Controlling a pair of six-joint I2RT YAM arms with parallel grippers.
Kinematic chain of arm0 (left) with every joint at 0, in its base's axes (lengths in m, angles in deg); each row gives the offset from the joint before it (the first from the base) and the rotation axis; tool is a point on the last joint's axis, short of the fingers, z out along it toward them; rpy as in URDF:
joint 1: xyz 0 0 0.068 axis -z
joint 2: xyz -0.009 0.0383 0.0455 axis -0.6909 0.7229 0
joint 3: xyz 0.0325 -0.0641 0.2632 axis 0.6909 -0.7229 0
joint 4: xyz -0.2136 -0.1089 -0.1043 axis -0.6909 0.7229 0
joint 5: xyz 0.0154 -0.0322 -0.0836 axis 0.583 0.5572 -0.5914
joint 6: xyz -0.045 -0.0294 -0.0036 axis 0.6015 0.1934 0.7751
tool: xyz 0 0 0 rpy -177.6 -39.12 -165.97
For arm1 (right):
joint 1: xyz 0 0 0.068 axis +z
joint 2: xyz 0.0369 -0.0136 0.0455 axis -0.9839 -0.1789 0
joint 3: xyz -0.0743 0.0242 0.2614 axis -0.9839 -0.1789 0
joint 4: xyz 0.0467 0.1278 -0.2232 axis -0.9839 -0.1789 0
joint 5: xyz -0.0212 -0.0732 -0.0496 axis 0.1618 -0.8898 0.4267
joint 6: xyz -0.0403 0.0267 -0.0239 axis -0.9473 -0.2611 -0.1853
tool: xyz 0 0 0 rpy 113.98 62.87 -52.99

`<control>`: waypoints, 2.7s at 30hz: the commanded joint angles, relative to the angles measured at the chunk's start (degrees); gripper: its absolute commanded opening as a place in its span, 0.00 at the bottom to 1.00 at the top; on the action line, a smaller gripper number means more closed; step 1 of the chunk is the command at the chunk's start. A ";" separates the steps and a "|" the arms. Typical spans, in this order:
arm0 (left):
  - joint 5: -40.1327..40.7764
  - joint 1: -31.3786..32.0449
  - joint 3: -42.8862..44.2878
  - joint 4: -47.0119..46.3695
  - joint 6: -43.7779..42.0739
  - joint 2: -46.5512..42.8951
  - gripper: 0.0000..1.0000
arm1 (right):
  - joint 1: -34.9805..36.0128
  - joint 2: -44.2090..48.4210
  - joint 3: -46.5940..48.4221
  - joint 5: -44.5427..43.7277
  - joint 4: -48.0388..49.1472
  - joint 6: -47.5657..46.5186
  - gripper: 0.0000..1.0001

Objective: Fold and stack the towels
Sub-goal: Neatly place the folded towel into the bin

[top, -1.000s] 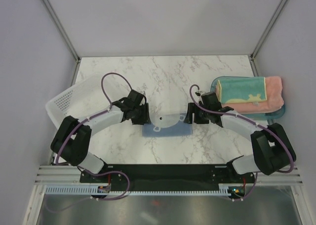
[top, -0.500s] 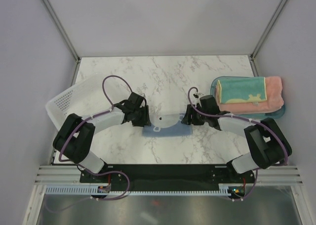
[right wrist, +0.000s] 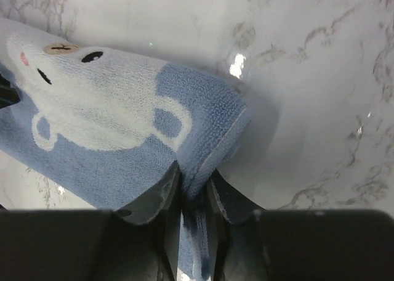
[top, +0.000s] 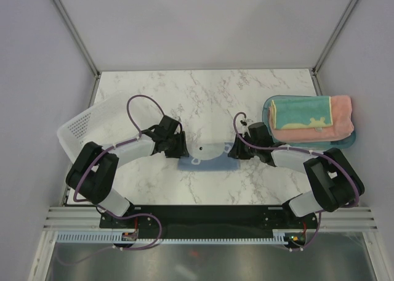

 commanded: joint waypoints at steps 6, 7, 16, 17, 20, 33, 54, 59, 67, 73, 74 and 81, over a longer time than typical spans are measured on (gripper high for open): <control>0.06 0.02 -0.04 3.63 1.88 -2.08 0.53 | 0.56 0.37 -2.68 0.32 -3.55 0.64 0.00; 0.24 -0.06 2.41 4.96 0.92 -3.48 0.55 | 0.56 1.68 -2.15 -0.64 -4.52 -0.06 0.00; 6.13 -4.71 20.35 22.63 -6.46 -13.59 0.66 | -1.37 2.67 12.34 -7.68 -24.12 -7.27 0.00; 6.04 -5.24 20.80 23.08 -6.73 -15.52 0.66 | -2.15 2.14 14.88 -8.21 -25.43 -7.80 0.00; 5.43 -6.48 21.07 24.31 -7.96 -18.42 0.66 | -4.35 -0.15 19.97 -10.05 -30.18 -9.03 0.00; 6.04 -6.66 12.91 22.40 -12.44 -23.53 0.66 | -12.61 -7.89 42.76 -20.95 -43.98 -19.48 0.00; 9.73 -6.66 8.67 19.22 -16.31 -23.71 0.67 | -34.94 -14.04 57.61 -23.86 -52.26 -31.88 0.00; 9.56 -6.66 8.67 19.30 -16.40 -22.39 0.67 | -38.90 -14.03 59.46 -22.63 -51.11 -35.04 0.00; 9.30 -6.66 8.76 19.39 -16.58 -21.34 0.67 | -42.59 -17.29 62.09 -25.18 -50.15 -36.19 0.00; 8.85 -6.66 9.11 19.39 -16.66 -20.98 0.67 | -44.96 -21.94 64.91 -25.86 -49.18 -37.15 0.00; 8.94 -6.66 8.94 19.39 -16.66 -21.07 0.67 | -45.14 -22.47 65.09 -26.49 -49.09 -37.16 0.00; 8.94 -6.66 8.76 19.39 -16.75 -21.16 0.67 | -46.46 -25.37 68.86 -24.99 -48.12 -37.07 0.00</control>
